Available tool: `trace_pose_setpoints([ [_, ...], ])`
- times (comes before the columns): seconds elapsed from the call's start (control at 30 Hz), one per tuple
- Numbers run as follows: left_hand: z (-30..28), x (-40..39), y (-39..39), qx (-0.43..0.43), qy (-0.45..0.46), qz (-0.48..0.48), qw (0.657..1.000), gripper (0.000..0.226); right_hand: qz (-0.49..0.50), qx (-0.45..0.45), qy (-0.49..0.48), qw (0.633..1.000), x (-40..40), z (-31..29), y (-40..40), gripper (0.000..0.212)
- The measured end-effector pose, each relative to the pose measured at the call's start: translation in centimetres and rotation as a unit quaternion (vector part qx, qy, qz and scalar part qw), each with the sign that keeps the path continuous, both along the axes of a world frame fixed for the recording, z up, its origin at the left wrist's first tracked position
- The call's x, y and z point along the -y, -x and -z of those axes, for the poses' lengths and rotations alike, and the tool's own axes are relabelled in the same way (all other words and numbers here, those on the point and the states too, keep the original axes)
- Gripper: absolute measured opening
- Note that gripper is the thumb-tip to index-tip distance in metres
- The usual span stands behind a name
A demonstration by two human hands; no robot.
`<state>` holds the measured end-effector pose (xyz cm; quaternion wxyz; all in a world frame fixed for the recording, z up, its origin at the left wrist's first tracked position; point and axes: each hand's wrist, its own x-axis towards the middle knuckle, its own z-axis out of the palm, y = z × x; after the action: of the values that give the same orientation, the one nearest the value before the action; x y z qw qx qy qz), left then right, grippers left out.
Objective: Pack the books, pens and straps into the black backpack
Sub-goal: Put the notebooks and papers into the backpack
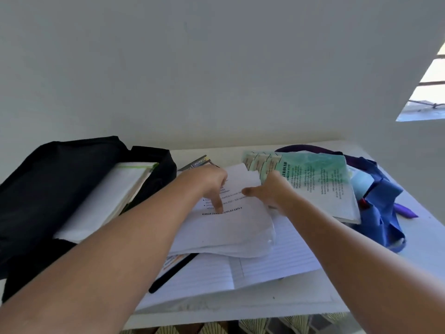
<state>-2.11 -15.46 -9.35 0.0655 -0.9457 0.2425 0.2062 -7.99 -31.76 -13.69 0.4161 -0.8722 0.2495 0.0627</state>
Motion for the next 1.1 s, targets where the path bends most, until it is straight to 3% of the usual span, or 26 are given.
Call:
trace_pose_setpoints([
  [0.13,0.1,-0.2,0.1,0.007,0.01,-0.001,1.0,0.083,0.004,-0.023,-0.076,0.997,0.9,0.8,-0.7,0.084],
  [0.37,1.2,-1.4,0.3,0.011,0.067,-0.028,0.997,0.088,-0.018,-0.041,-0.107,0.993,-0.1,0.1,0.1,0.056],
  [0.57,2.8,-3.3,-0.4,0.041,0.222,-0.081,0.971,0.119,-0.002,0.024,-0.163,0.986,-0.8,-0.4,0.8,0.05],
  [0.7,1.7,-4.8,-1.8,0.109,0.303,-0.145,0.936,0.116,-0.036,0.116,-0.039,0.992,-1.1,-1.1,1.3,0.042],
  [0.87,0.8,-5.0,-2.7,0.007,0.34,-0.15,0.928,0.108,-0.087,0.17,0.063,0.979,-0.7,-1.2,2.2,0.027],
  [1.03,-0.9,-4.4,-3.4,-0.114,0.394,-0.098,0.907,0.07,-0.1,0.306,0.113,0.94,0.7,-2.0,2.7,0.026],
  [1.1,-2.6,-4.1,-3.7,-0.124,0.394,-0.095,0.905,0.075,-0.097,0.349,0.145,0.921,1.7,-2.8,2.5,0.025],
])
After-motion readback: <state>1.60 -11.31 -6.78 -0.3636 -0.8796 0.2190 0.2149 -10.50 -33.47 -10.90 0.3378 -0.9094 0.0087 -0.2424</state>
